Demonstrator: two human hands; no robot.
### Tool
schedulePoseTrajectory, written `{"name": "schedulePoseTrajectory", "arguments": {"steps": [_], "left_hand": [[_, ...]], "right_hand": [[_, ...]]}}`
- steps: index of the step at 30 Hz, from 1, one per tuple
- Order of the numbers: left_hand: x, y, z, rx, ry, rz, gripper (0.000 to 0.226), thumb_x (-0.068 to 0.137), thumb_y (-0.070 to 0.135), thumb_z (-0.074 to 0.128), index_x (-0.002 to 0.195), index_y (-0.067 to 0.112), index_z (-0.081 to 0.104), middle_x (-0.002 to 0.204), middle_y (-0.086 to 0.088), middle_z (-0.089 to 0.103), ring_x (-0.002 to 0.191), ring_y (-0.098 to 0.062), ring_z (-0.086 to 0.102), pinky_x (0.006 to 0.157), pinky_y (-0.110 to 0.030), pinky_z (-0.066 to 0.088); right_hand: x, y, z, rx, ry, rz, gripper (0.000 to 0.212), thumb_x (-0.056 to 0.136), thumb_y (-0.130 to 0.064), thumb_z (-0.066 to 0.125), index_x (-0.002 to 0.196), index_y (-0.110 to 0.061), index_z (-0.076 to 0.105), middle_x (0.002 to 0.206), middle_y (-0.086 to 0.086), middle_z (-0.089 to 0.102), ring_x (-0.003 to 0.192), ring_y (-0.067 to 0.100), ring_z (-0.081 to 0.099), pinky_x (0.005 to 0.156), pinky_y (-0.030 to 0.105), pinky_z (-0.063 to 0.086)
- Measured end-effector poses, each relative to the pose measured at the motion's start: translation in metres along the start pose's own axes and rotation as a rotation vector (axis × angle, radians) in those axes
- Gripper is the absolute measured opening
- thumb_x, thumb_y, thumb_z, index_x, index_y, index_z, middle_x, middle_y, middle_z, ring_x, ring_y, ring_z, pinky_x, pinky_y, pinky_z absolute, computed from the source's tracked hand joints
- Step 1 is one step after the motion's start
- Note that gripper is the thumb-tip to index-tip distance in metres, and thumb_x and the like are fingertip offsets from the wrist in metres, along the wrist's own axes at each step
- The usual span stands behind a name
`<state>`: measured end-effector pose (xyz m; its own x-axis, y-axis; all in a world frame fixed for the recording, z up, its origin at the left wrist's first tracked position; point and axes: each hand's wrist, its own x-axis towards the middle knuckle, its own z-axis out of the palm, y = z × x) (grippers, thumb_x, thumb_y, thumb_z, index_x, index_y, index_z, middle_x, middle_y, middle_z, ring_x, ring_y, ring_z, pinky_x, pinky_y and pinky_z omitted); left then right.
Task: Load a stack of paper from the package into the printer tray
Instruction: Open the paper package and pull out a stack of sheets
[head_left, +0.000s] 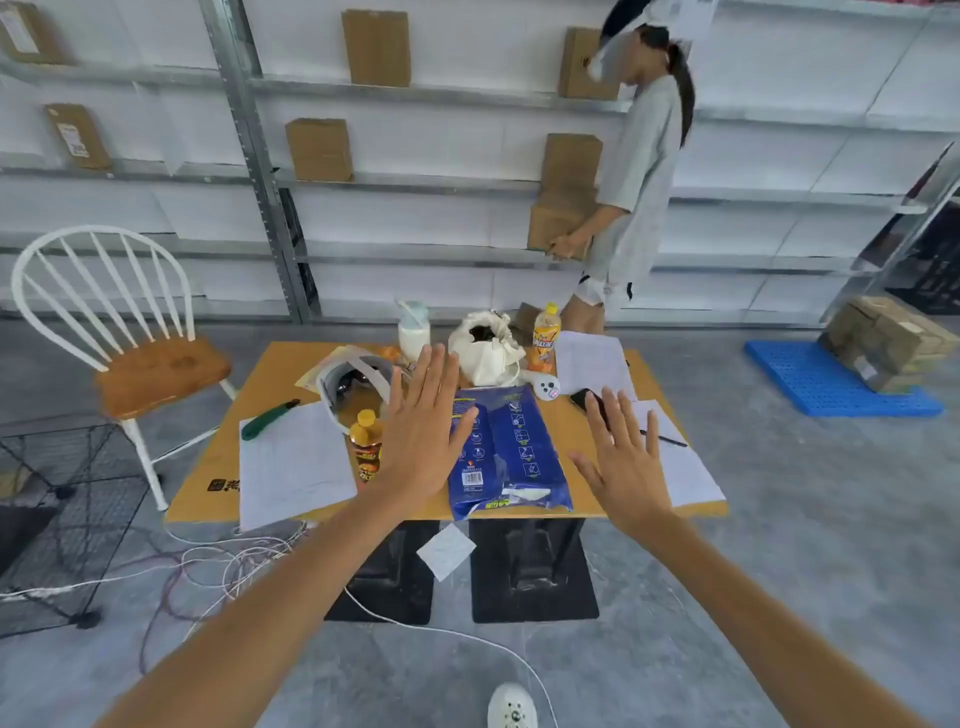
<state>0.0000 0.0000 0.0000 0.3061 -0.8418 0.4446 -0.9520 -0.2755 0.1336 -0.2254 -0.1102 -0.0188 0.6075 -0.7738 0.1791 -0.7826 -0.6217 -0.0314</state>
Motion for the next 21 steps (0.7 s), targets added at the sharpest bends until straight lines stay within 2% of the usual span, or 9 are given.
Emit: {"name": "schedulePoseTrajectory", "arguments": {"steps": [3,6,11,14,17,21], "left_hand": [[0.027,0.006,0.035,0.030,-0.047,-0.033,0.066,0.098,0.050,0.027,0.152,0.017,0.008,0.162,-0.005,0.006,0.149,-0.021,-0.001,0.120,-0.044,0.000],[0.052,0.013,0.074,0.031,-0.132,-0.051,0.066,0.098,0.049,0.026,0.152,0.016,0.006,0.162,-0.005,0.004,0.149,-0.021,-0.003,0.122,-0.048,0.006],[0.081,0.020,0.123,0.063,-0.232,-0.090,0.064,0.099,0.046,0.027,0.152,0.016,0.005,0.162,-0.006,0.002,0.149,-0.021,-0.005,0.120,-0.043,-0.004],[0.085,0.020,0.143,0.069,-0.279,-0.102,0.061,0.100,0.042,0.028,0.152,0.016,0.008,0.162,-0.007,0.001,0.149,-0.023,-0.005,0.119,-0.042,-0.005],[0.090,0.015,0.163,0.082,-0.326,-0.109,0.056,0.102,0.035,0.029,0.152,0.019,0.010,0.162,-0.007,0.001,0.149,-0.024,-0.005,0.120,-0.044,0.001],[0.098,0.007,0.192,0.066,-0.406,-0.084,0.054,0.101,0.028,0.035,0.151,0.021,0.015,0.162,-0.009,0.005,0.149,-0.027,-0.002,0.120,-0.048,0.006]], "right_hand": [[0.029,0.017,0.024,-0.012,0.014,-0.009,0.087,0.083,-0.067,-0.015,0.150,-0.018,0.009,0.160,0.008,0.013,0.148,0.025,0.005,0.115,0.046,-0.003],[0.063,0.039,0.047,0.002,-0.003,-0.046,0.090,0.081,-0.068,-0.016,0.150,-0.017,0.009,0.160,0.007,0.013,0.148,0.026,0.006,0.116,0.047,-0.002],[0.109,0.067,0.077,0.050,-0.073,-0.053,0.088,0.083,-0.066,-0.014,0.150,-0.016,0.012,0.160,0.008,0.016,0.148,0.027,0.011,0.115,0.046,0.003],[0.123,0.074,0.098,0.091,-0.144,-0.073,0.089,0.081,-0.068,-0.016,0.150,-0.018,0.008,0.161,0.008,0.011,0.148,0.027,0.007,0.118,0.049,0.007],[0.132,0.077,0.120,0.089,-0.223,-0.102,0.088,0.080,-0.068,-0.017,0.151,-0.018,0.004,0.161,0.008,0.007,0.148,0.028,0.003,0.119,0.048,0.006],[0.146,0.073,0.143,0.143,-0.306,-0.102,0.083,0.082,-0.064,-0.003,0.151,-0.018,0.004,0.161,0.008,0.006,0.148,0.029,0.000,0.119,0.049,0.007]]}}
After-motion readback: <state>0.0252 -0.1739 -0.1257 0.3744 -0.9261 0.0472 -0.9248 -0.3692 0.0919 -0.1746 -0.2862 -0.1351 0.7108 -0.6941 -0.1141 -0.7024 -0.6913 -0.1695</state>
